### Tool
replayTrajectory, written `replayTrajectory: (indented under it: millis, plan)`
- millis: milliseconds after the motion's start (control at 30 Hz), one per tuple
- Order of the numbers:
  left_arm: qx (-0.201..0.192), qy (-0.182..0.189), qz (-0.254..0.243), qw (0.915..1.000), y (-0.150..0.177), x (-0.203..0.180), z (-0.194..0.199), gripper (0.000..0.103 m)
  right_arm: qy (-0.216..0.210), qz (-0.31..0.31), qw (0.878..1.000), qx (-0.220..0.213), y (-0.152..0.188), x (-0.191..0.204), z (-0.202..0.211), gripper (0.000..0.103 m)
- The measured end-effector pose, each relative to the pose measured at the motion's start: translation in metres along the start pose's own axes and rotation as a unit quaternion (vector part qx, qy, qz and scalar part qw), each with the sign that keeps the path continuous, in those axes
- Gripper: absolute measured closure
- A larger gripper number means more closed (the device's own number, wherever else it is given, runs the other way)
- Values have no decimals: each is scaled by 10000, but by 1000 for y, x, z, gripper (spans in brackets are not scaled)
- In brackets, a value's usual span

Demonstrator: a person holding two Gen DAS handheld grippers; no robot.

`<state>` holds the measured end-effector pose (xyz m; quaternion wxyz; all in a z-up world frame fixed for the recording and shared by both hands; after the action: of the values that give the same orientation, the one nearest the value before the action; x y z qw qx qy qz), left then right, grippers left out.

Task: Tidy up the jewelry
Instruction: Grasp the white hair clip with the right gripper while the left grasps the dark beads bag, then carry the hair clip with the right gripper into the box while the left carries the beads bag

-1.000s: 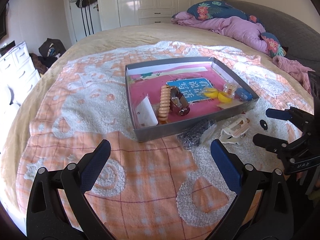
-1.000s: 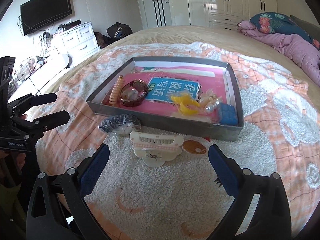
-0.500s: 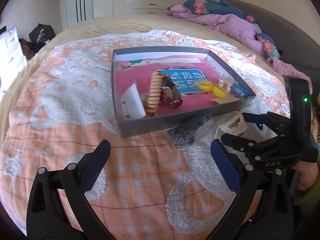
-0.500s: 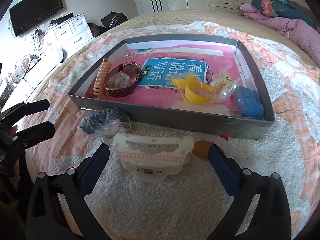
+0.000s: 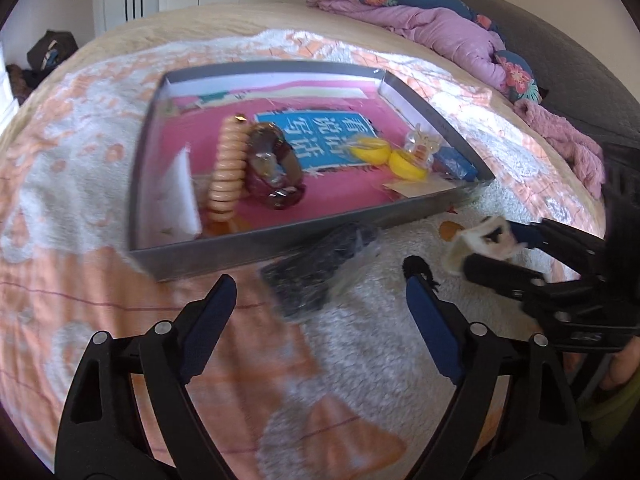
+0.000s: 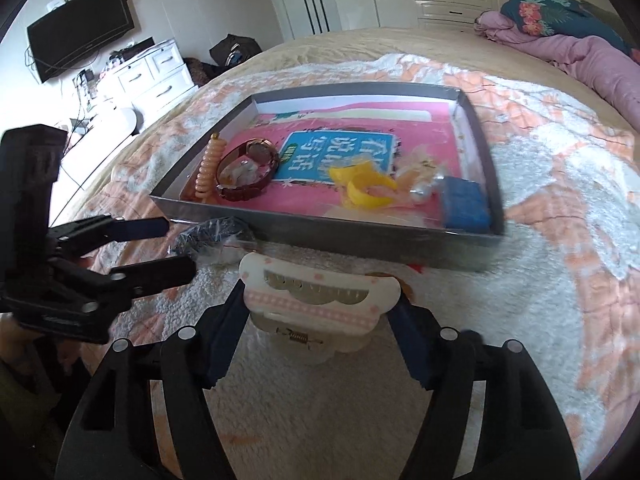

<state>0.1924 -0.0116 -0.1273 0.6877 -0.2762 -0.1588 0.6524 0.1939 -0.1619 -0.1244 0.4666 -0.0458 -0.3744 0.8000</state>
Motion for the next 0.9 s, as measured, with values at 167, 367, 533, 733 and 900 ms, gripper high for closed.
replayTrajectory:
  millis: [167,367,533,733,900]
  plan:
    - [108,-258,290,9992,-4,-5,-19,23,54,-245,9995,-193,-3,-19,23,36]
    - [82,-563,902,9943,-9,0,-31,24,78,-383,9986,-348,-7,-33,37,36]
    - [43,-606,728,9955,-7,-1,-29,34,27,-394,9983,-426,-8,-34,43,36]
    - [-231,-264,329,9988,-8,-16,9,35,-65,-318,9976,-605,-18,-27,54,36]
    - [-622,-293,62,9976,-29,-24,37,35,-13,-185,9970,-757,-36,-25,60,36]
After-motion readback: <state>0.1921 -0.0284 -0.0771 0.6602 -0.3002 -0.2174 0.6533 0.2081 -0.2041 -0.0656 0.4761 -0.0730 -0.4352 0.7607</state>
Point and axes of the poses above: each gripper's, at about its wrist camera, not at the fingertips, and z roughly against the way its jaws point, x to its left, y to its underside, the point moved 7 cm from there along -z, roughly the way its jaws point, and after that the axes turned 3 degrees about -y, right-handed, at the moved point
